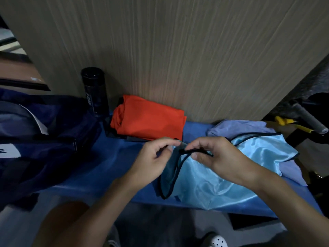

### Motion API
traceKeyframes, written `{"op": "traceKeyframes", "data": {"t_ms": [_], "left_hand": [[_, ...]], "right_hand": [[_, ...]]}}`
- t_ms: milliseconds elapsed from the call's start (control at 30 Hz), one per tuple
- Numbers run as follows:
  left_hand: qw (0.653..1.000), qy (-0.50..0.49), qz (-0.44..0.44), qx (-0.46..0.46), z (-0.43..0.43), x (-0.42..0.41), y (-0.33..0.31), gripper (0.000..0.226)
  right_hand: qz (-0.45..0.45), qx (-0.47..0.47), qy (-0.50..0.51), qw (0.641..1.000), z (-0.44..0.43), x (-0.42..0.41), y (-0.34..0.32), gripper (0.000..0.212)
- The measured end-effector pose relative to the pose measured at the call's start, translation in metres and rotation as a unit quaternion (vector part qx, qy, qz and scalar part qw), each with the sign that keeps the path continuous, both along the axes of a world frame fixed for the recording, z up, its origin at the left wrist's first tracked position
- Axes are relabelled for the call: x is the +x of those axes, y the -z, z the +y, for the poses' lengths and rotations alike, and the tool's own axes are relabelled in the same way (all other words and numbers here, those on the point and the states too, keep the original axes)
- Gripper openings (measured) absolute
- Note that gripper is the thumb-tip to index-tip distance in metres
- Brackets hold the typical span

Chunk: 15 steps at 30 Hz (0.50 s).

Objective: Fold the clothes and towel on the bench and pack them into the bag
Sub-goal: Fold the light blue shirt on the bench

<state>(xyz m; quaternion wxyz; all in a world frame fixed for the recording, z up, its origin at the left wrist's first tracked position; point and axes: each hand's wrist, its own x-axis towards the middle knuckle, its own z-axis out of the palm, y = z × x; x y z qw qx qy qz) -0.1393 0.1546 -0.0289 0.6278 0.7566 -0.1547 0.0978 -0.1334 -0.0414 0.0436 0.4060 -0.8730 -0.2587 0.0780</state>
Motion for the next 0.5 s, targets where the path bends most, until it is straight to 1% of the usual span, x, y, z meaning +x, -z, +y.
{"op": "traceKeyframes", "data": {"t_ms": [33, 67, 133, 200, 300, 400, 500], "left_hand": [[1.000, 0.013, 0.013, -0.021, -0.001, 0.000, -0.002, 0.019], [0.999, 0.023, 0.021, -0.037, -0.002, 0.000, -0.003, 0.015], [0.998, 0.035, 0.020, -0.043, -0.004, 0.000, -0.001, 0.025], [0.998, 0.038, 0.020, -0.041, -0.007, 0.003, 0.003, 0.027], [0.999, 0.022, 0.003, -0.043, -0.009, 0.008, 0.005, 0.019], [0.999, 0.003, -0.020, -0.043, -0.011, 0.010, 0.008, 0.016], [0.998, -0.001, -0.015, -0.056, -0.013, 0.008, 0.008, 0.014]], "right_hand": [[-0.010, 0.007, 0.007, 1.000, 0.002, 0.003, 0.002, 0.023], [-0.021, 0.013, 0.013, 1.000, 0.004, 0.005, 0.005, 0.021], [-0.036, 0.019, 0.020, 0.999, 0.006, 0.011, 0.009, 0.019], [-0.039, 0.026, 0.018, 0.999, 0.007, 0.015, 0.013, 0.017], [-0.014, 0.050, 0.007, 0.999, 0.006, 0.019, 0.015, 0.013], [0.009, 0.073, 0.015, 0.997, 0.004, 0.021, 0.016, 0.013], [0.025, 0.066, 0.005, 0.998, -0.001, 0.024, 0.014, 0.015]]}}
